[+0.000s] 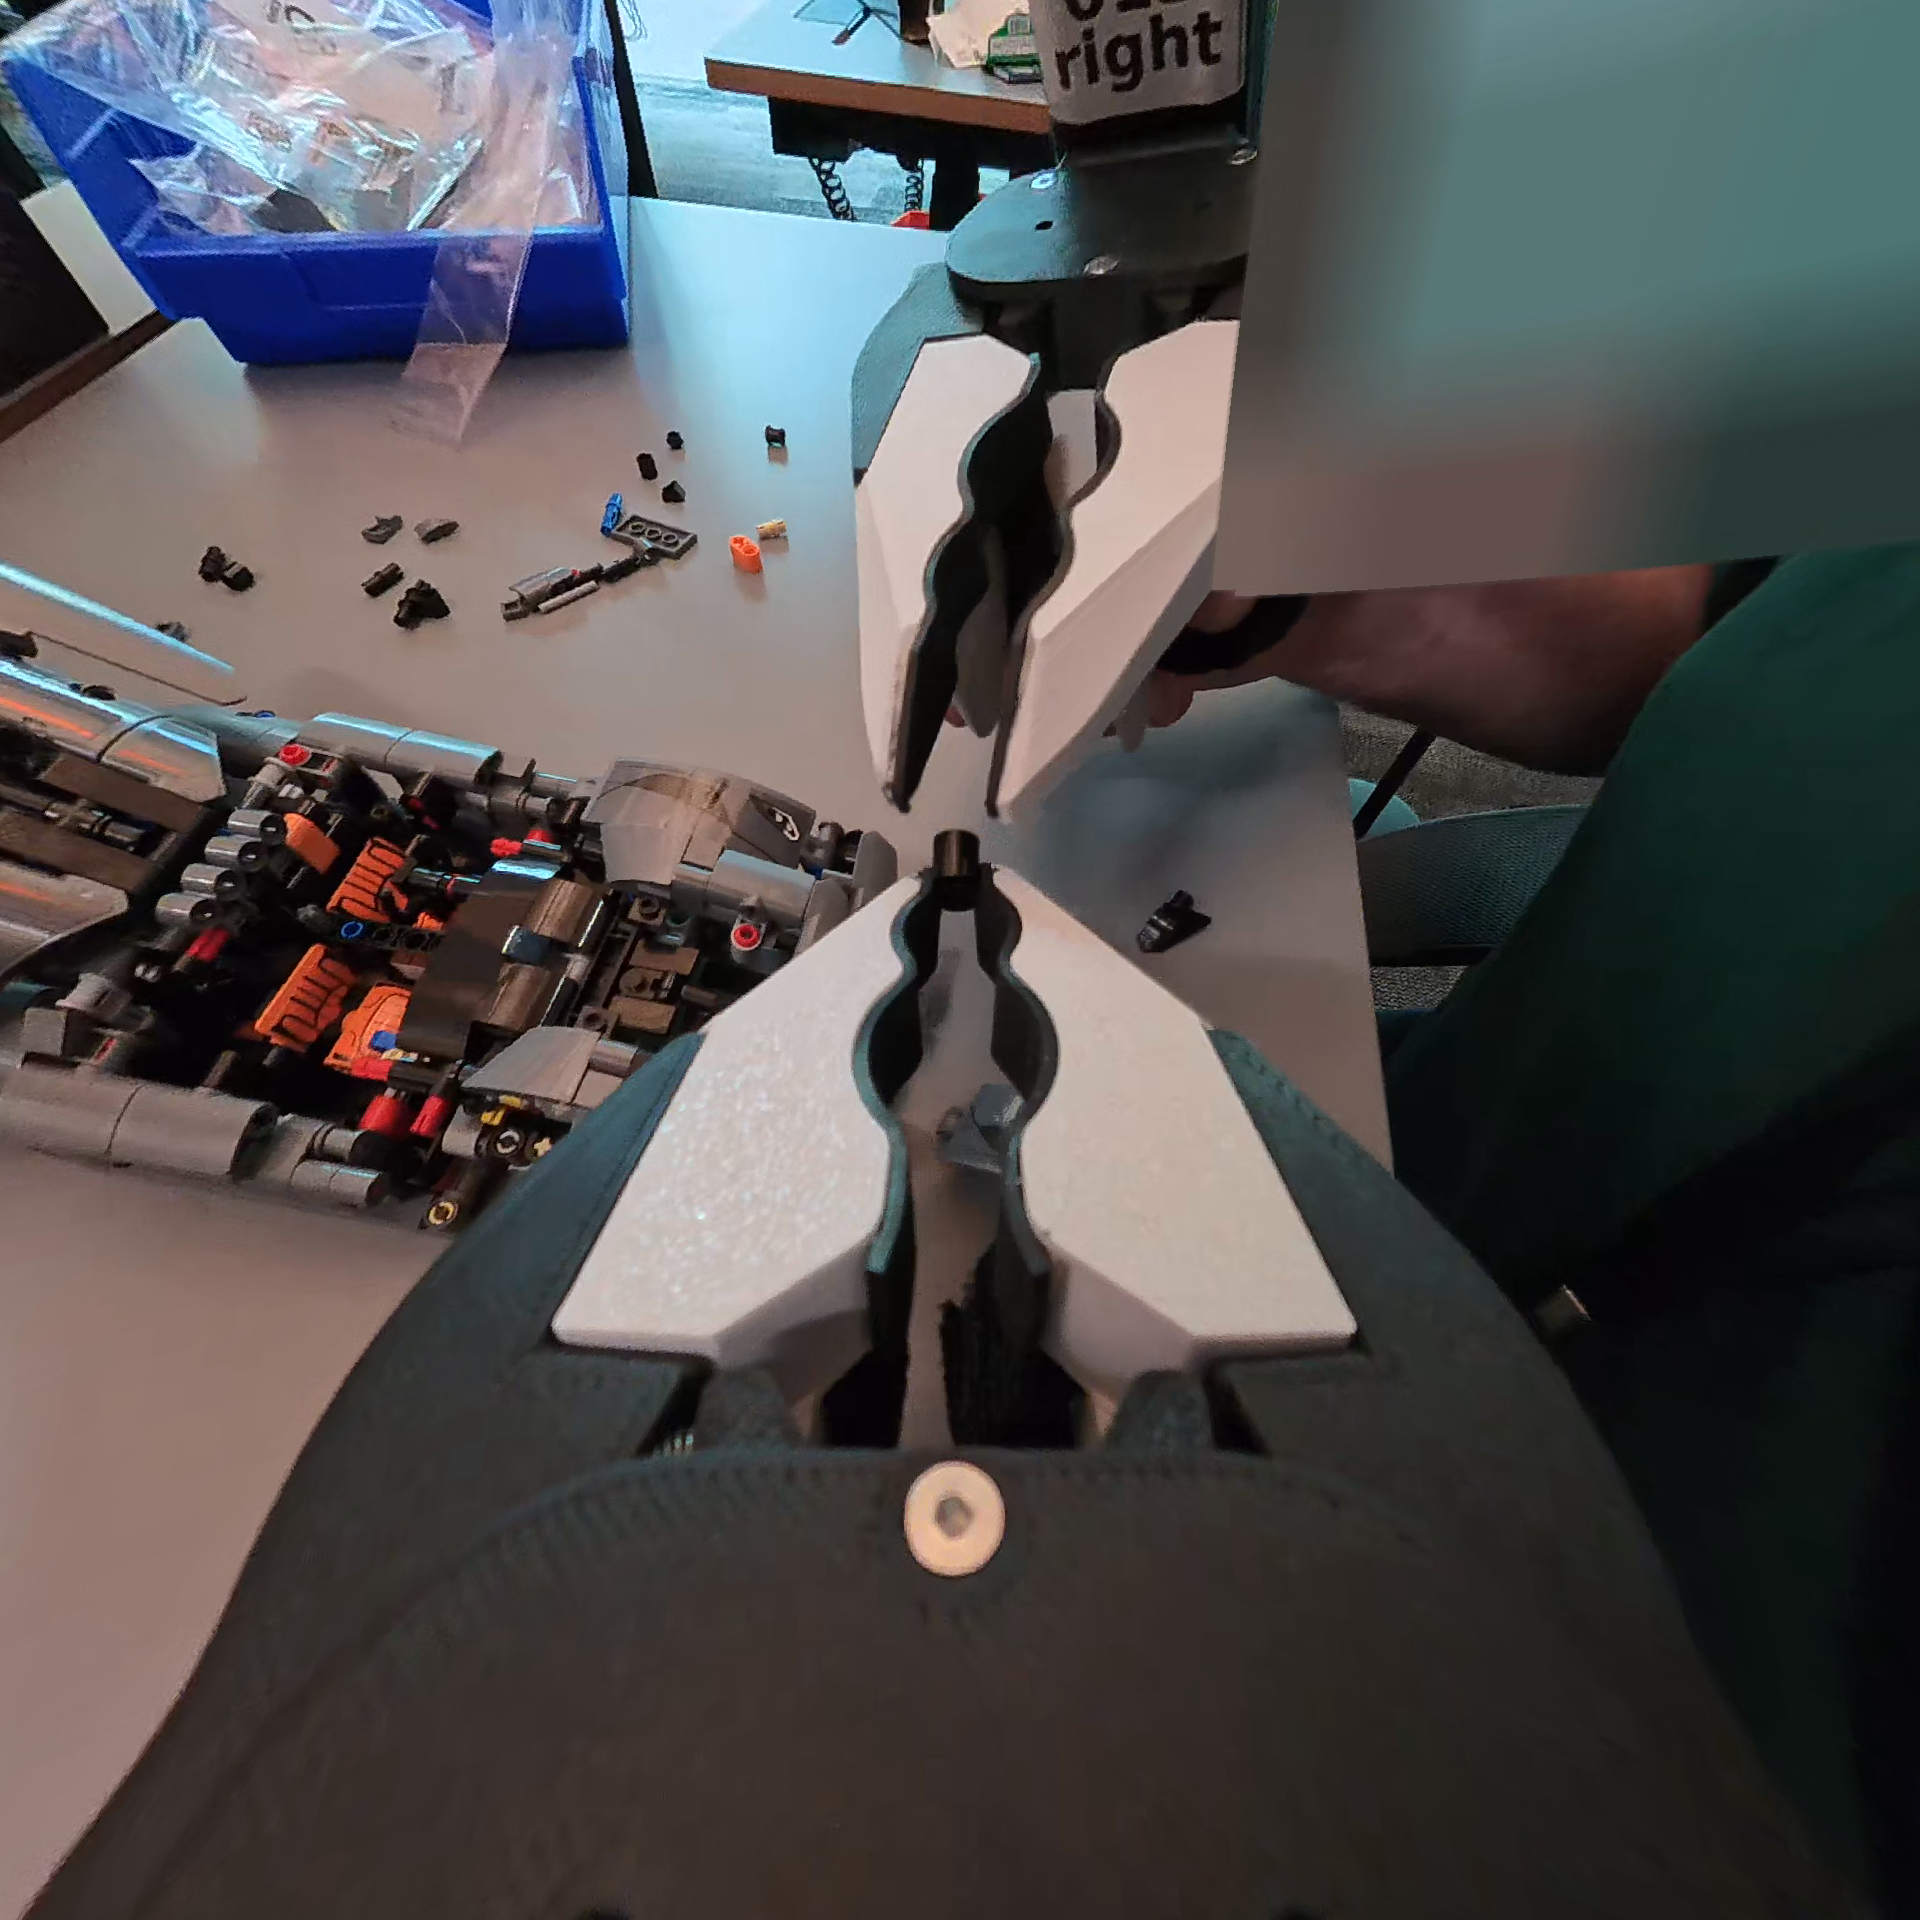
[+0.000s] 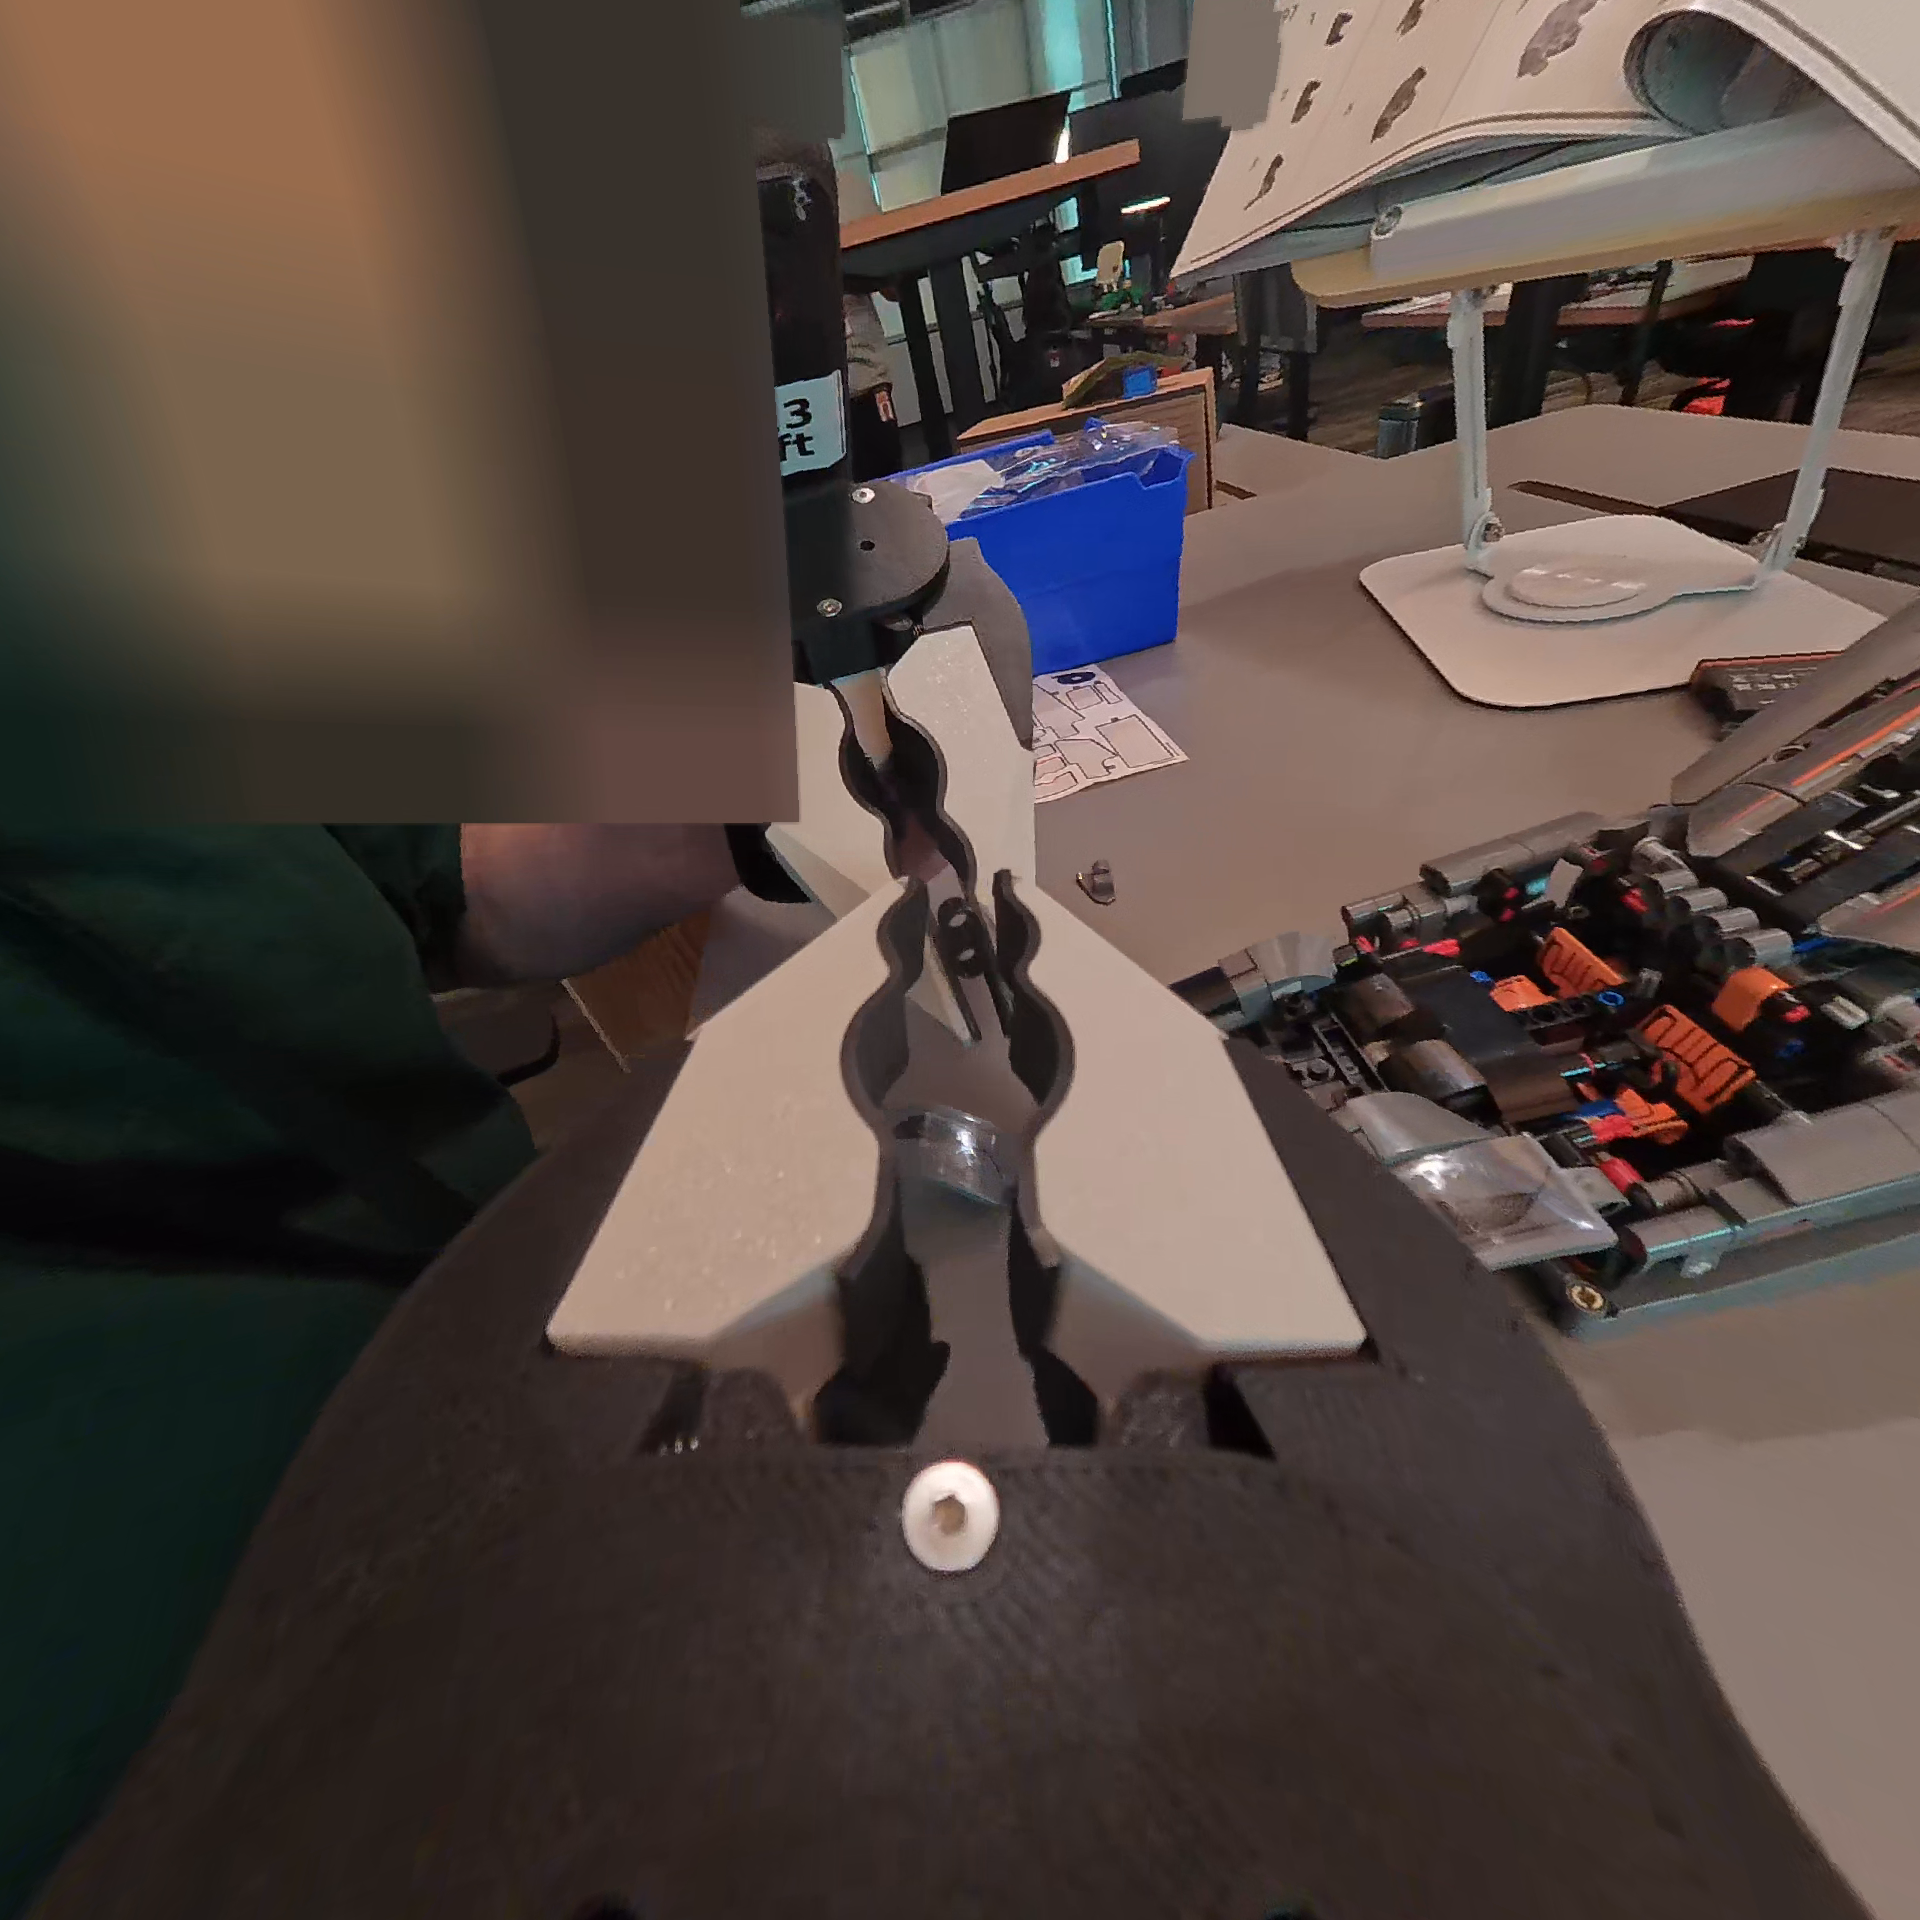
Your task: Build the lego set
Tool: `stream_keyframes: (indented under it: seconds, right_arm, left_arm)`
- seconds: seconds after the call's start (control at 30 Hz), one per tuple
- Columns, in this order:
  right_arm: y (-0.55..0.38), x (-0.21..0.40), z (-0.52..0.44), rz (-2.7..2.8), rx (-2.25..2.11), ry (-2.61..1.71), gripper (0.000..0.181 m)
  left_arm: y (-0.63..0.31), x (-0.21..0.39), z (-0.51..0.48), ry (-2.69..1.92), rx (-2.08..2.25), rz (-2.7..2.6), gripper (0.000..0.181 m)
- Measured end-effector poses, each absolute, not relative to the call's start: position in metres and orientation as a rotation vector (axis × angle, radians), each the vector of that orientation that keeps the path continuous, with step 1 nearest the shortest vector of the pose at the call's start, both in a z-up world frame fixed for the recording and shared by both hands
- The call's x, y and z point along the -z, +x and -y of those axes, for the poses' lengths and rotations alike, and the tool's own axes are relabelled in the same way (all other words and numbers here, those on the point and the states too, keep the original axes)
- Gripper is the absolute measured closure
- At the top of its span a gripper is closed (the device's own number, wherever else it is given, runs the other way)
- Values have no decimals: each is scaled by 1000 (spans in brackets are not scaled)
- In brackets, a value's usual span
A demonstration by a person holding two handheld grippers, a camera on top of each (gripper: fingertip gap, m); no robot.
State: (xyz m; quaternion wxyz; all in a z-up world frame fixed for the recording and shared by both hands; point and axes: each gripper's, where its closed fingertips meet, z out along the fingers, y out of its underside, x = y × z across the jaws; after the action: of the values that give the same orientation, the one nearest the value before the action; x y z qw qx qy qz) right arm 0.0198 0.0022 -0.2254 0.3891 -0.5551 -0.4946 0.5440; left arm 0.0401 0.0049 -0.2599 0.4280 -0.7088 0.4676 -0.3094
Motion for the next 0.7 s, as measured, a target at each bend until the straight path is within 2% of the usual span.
stream_keyframes:
  seconds: [0.7]
  right_arm:
    - [54, 241, -62, 1142, -1210, -1585, 172]
  left_arm:
    - [-52, 312, -74, -2113, 377, -1202, 177]
